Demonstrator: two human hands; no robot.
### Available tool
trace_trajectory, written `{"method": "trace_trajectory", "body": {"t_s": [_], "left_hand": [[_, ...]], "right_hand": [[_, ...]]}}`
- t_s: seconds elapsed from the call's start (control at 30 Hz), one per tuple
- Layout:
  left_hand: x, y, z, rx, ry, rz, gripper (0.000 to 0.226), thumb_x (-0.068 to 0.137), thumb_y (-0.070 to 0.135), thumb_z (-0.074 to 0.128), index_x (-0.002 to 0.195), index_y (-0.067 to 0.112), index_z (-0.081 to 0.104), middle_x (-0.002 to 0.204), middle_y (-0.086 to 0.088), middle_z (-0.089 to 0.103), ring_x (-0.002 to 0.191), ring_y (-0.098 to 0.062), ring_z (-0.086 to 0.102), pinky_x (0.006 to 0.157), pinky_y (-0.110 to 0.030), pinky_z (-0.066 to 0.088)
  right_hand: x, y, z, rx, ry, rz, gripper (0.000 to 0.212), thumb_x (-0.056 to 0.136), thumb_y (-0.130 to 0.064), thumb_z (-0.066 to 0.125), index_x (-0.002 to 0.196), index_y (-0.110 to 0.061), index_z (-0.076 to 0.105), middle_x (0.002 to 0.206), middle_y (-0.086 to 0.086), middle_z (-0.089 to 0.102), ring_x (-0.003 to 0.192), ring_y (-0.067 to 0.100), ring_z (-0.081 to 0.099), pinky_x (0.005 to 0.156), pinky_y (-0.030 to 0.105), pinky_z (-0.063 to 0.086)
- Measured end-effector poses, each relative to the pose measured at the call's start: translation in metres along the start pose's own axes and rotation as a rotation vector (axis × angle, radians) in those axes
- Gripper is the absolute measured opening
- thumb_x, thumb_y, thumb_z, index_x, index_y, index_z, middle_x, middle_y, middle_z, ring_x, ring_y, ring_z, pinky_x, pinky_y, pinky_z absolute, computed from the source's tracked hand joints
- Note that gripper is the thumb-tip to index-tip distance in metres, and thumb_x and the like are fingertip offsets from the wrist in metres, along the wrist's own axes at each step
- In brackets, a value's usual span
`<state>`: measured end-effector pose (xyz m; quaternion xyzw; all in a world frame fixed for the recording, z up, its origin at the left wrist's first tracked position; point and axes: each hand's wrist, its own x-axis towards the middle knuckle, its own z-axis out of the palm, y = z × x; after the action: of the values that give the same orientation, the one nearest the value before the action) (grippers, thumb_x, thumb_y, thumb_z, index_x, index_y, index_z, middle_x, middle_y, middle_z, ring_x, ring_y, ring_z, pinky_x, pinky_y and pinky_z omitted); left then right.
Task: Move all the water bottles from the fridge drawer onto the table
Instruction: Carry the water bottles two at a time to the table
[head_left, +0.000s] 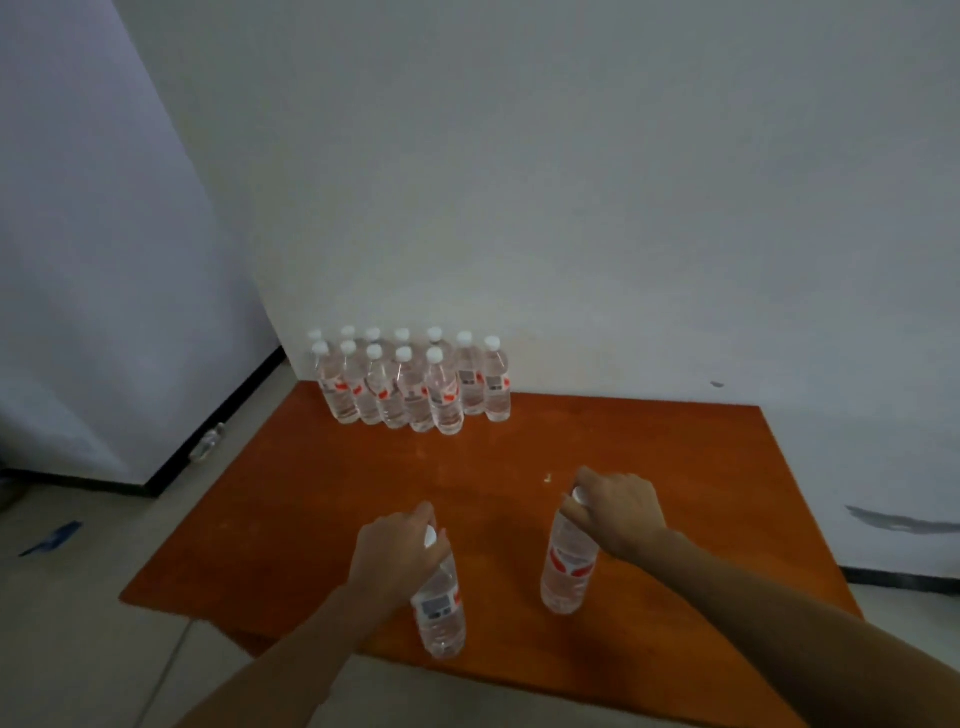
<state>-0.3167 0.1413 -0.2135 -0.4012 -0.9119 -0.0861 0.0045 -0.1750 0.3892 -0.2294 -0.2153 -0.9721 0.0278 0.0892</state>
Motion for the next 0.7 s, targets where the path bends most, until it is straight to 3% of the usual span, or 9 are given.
{"method": "trace_trajectory", "body": {"t_s": [0.17, 0.33, 0.47, 0.6, 0.7], "left_hand": [[0.106, -0.036, 0.003, 0.005, 0.010, 0.165, 0.026, 0.092, 0.051, 0.042, 0.095, 0.027, 0.050, 0.072, 0.012, 0.050, 0.062, -0.006, 0.050, 0.056, -0.022, 0.033], [0.206, -0.052, 0.001, -0.054, 0.053, 0.282, 0.027, 0.091, 0.047, 0.047, 0.103, 0.023, 0.055, 0.089, 0.006, 0.065, 0.072, -0.012, 0.057, 0.060, -0.025, 0.038], [0.266, -0.055, 0.013, -0.067, 0.046, 0.311, 0.025, 0.092, 0.045, 0.048, 0.102, 0.024, 0.055, 0.089, 0.003, 0.067, 0.065, -0.009, 0.050, 0.055, -0.023, 0.034], [0.315, -0.057, 0.025, -0.099, 0.028, 0.316, 0.026, 0.093, 0.041, 0.050, 0.111, 0.022, 0.056, 0.104, 0.000, 0.068, 0.080, -0.015, 0.063, 0.067, -0.028, 0.051], [0.342, -0.057, 0.036, -0.076, -0.009, 0.318, 0.027, 0.094, 0.041, 0.048, 0.113, 0.023, 0.055, 0.109, 0.000, 0.068, 0.084, -0.014, 0.064, 0.069, -0.028, 0.052]], "right_hand": [[0.079, 0.001, 0.009, -0.029, 0.009, 0.168, 0.033, 0.092, -0.059, 0.040, 0.093, -0.028, 0.050, 0.064, -0.013, 0.048, 0.048, 0.000, 0.044, 0.042, 0.016, 0.028], [0.134, 0.011, 0.010, -0.009, 0.073, 0.308, 0.032, 0.092, -0.055, 0.045, 0.092, -0.025, 0.053, 0.066, -0.010, 0.056, 0.050, 0.005, 0.049, 0.042, 0.019, 0.031], [0.184, 0.022, 0.015, 0.000, 0.099, 0.360, 0.032, 0.092, -0.052, 0.049, 0.090, -0.022, 0.056, 0.064, -0.010, 0.051, 0.048, 0.004, 0.043, 0.042, 0.019, 0.025], [0.239, 0.038, 0.033, 0.041, 0.081, 0.368, 0.036, 0.092, -0.053, 0.046, 0.100, -0.020, 0.058, 0.080, -0.003, 0.067, 0.060, 0.012, 0.059, 0.053, 0.025, 0.050], [0.278, 0.047, 0.051, 0.075, 0.074, 0.339, 0.037, 0.092, -0.053, 0.046, 0.104, -0.021, 0.060, 0.087, -0.001, 0.071, 0.066, 0.016, 0.062, 0.058, 0.026, 0.050]]}}
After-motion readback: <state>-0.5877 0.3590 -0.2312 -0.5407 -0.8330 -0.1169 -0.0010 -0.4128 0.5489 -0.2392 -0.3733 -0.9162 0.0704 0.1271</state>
